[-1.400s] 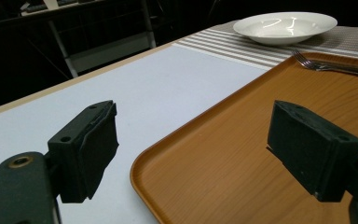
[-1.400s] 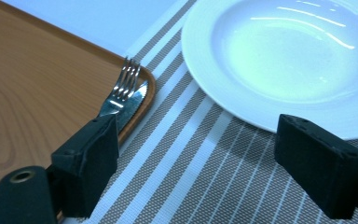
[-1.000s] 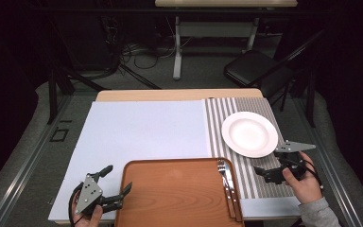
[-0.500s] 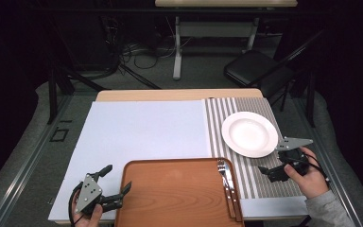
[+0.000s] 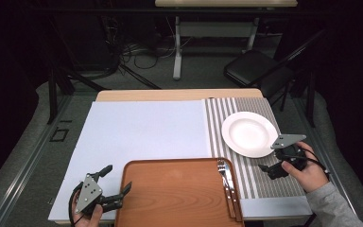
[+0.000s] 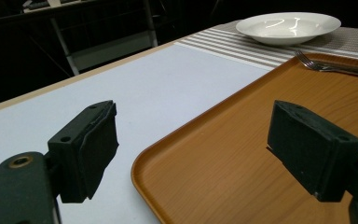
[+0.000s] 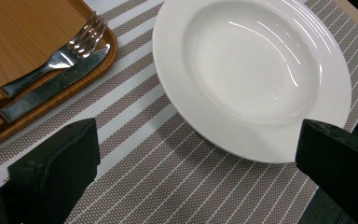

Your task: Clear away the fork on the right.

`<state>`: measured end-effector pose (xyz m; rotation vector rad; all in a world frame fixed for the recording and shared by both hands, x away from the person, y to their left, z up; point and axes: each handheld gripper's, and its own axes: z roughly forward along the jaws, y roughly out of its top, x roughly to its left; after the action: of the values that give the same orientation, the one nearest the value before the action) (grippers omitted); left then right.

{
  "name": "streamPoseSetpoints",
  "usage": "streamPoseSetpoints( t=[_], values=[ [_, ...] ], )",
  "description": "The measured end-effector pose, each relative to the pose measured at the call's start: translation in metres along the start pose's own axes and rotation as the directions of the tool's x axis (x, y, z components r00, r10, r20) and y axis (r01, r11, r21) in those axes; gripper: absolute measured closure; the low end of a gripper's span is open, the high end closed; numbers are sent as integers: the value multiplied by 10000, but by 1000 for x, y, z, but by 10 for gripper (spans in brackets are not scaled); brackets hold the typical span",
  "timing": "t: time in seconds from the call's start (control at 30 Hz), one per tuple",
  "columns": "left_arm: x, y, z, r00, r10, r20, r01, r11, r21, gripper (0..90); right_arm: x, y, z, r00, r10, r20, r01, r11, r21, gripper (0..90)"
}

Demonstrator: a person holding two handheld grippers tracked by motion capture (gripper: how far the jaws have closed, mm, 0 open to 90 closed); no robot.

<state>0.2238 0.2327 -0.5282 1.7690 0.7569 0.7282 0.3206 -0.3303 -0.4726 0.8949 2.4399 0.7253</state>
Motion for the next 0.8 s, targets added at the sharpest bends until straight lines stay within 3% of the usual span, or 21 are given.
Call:
streamPoseSetpoints(
  t=[0.1,0.3,0.67,0.8],
  values=[
    [0,0,0,10000,-10,1,10,10000,-10,156,-1,0,3,9990,-296,320,284,9989,380,0],
    [0,0,0,10000,82,18,-82,10000,13,156,-2,0,10,9882,-1347,729,1283,9880,862,0],
    [-1,0,0,9999,99,35,-99,9999,22,156,-1,9,35,9752,-2066,791,1972,9739,1123,0],
    [-1,0,0,9999,104,52,-104,9999,19,156,0,9,46,9760,-2028,794,1919,9732,1265,0]
  ],
)
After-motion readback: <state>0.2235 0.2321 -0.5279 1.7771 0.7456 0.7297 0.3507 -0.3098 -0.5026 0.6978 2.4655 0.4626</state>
